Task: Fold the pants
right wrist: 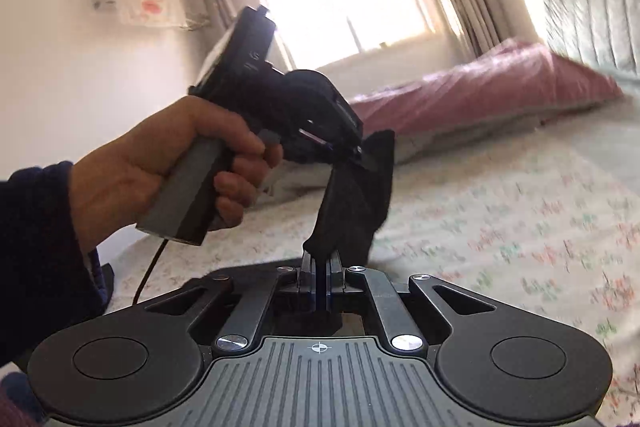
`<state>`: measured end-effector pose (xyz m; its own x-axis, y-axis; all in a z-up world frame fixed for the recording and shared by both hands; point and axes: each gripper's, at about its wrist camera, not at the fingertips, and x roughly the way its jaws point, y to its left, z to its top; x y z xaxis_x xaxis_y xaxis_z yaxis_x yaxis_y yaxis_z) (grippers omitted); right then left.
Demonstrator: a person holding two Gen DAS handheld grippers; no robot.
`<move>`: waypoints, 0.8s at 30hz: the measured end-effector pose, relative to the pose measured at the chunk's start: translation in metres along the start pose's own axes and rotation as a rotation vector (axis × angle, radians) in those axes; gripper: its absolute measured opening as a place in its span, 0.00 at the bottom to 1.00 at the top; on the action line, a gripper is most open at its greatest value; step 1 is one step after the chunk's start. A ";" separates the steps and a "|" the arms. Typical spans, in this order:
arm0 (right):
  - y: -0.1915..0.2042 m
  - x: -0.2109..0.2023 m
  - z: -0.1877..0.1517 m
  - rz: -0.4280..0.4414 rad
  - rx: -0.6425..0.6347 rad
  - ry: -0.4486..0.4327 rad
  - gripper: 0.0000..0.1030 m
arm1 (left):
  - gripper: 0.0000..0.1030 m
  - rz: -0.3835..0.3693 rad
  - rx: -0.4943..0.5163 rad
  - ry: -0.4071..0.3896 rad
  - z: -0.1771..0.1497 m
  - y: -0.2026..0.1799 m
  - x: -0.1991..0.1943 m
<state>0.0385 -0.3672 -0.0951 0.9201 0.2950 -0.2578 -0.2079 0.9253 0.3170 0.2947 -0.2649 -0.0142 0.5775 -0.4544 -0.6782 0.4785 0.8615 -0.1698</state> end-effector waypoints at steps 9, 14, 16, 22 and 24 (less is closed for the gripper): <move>0.111 0.039 -0.002 0.118 -0.182 -0.048 0.05 | 0.10 0.011 -0.105 -0.078 -0.029 0.119 -0.047; 0.168 0.073 -0.018 0.171 -0.277 0.004 0.05 | 0.10 0.016 -0.202 -0.118 -0.058 0.192 -0.062; 0.185 0.092 -0.029 0.189 -0.328 0.033 0.05 | 0.10 0.023 -0.229 -0.118 -0.068 0.216 -0.063; 0.237 0.138 -0.074 0.201 -0.478 0.162 0.05 | 0.11 0.005 -0.296 -0.132 -0.108 0.268 -0.042; 0.248 0.160 -0.086 0.202 -0.515 0.207 0.05 | 0.11 0.025 -0.317 -0.069 -0.112 0.283 -0.029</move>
<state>0.1053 -0.0701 -0.1366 0.7727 0.4695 -0.4273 -0.5540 0.8274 -0.0926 0.3392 0.0179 -0.1231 0.6350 -0.4368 -0.6371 0.2399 0.8955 -0.3749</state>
